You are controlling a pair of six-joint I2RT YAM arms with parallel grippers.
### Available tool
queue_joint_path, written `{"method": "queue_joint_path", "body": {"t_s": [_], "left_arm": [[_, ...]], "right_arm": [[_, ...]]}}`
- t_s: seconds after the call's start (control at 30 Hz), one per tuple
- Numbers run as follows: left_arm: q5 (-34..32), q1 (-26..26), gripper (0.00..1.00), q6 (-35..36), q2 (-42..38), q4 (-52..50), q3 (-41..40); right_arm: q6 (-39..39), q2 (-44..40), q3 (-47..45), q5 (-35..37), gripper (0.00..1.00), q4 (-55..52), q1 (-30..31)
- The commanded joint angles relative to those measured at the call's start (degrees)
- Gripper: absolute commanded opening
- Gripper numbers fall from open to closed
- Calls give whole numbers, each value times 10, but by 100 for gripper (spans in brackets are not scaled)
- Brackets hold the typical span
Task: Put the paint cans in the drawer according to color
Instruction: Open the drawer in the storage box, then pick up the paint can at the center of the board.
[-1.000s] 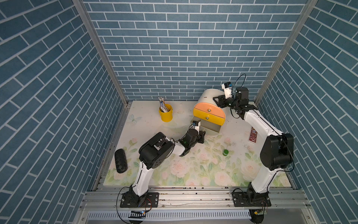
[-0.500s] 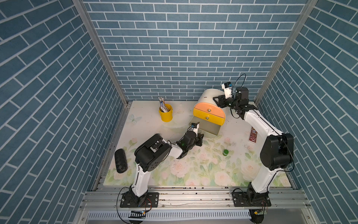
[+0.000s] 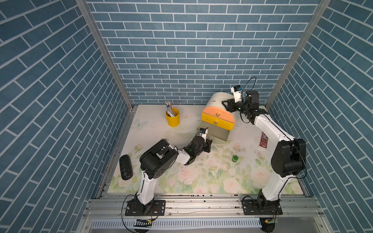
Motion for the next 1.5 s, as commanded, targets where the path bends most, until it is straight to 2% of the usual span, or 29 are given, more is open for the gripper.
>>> {"method": "queue_joint_path", "body": {"t_s": [0.0,0.17,0.43,0.7,0.93,1.17,1.37,1.47], "left_arm": [[-9,1,43,13,-15,-7,0],[-21,4,53,17,-37,-19,2],[-28,5,56,22,-89,-45,-5],[-48,5,60,29,-175,-94,-29],[-76,5,63,39,-262,-151,-46],[-106,5,68,43,-347,-229,-64],[-121,5,70,41,-415,-283,-84],[-117,5,71,41,-439,-297,-94]], "right_arm": [[-15,11,-3,-7,57,-53,-1],[-26,-9,1,9,62,-71,-1],[-29,-53,-1,36,65,-102,-1],[-28,-135,-12,100,66,-177,-1],[26,-222,-49,151,66,-250,-1],[89,-302,-143,161,66,-330,0],[128,-370,-269,162,66,-340,7],[137,-385,-335,158,70,-341,21]]}}
